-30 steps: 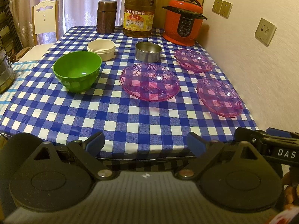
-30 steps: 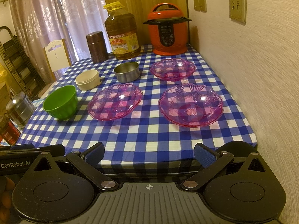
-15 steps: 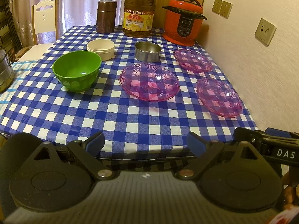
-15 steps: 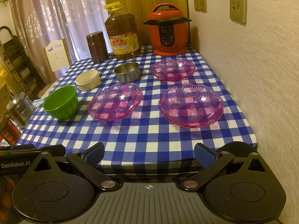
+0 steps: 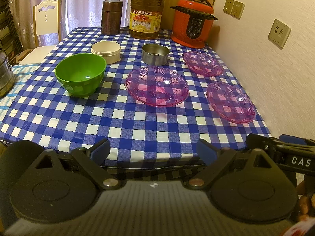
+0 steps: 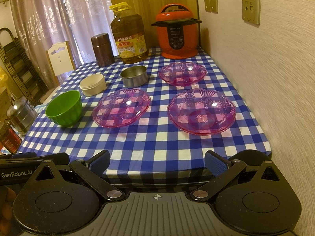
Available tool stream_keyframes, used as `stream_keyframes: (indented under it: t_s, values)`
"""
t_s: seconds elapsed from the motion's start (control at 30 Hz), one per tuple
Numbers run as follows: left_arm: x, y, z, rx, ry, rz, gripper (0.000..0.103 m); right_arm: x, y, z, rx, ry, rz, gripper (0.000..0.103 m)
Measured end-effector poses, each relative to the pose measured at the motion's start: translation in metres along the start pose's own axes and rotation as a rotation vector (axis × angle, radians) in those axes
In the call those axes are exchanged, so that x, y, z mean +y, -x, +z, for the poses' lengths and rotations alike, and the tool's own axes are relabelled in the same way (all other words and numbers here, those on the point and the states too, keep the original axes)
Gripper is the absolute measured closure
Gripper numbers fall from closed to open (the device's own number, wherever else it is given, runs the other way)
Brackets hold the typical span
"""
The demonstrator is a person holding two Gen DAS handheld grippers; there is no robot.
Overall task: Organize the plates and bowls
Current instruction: 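Move both grippers to the rim of the middle pink glass plate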
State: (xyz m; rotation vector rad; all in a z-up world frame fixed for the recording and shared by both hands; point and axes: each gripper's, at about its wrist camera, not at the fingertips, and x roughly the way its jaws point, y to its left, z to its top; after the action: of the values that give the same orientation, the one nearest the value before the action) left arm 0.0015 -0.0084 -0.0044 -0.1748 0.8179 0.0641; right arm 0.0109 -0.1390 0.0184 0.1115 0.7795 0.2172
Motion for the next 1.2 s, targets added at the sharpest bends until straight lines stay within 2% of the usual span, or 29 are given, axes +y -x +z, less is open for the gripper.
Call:
stream_keyframes:
  t_s: [0.47, 0.77, 0.97, 1.07, 1.17, 1.2]
  values:
    - [0.002, -0.007, 0.011, -0.005, 0.048, -0.041, 0.011, 0.0, -0.006, 0.008, -0.021, -0.02, -0.009, 0.001]
    - [0.012, -0.031, 0.034, 0.001, 0.094, -0.086, 0.011, -0.018, -0.016, 0.022, -0.05, -0.072, 0.002, 0.001]
    - [0.024, -0.055, 0.052, -0.011, 0.13, -0.074, 0.012, -0.015, -0.036, 0.038, -0.073, -0.074, 0.043, 0.002]
    - [0.031, -0.071, 0.06, -0.015, 0.14, -0.057, 0.013, -0.012, -0.05, 0.049, -0.079, -0.066, 0.061, 0.013]
    - [0.04, -0.092, 0.066, -0.013, 0.173, -0.048, 0.018, -0.01, -0.073, 0.06, -0.072, -0.06, 0.08, 0.021]
    - [0.043, -0.1, 0.067, -0.011, 0.185, -0.046, 0.021, -0.01, -0.081, 0.064, -0.069, -0.056, 0.088, 0.027]
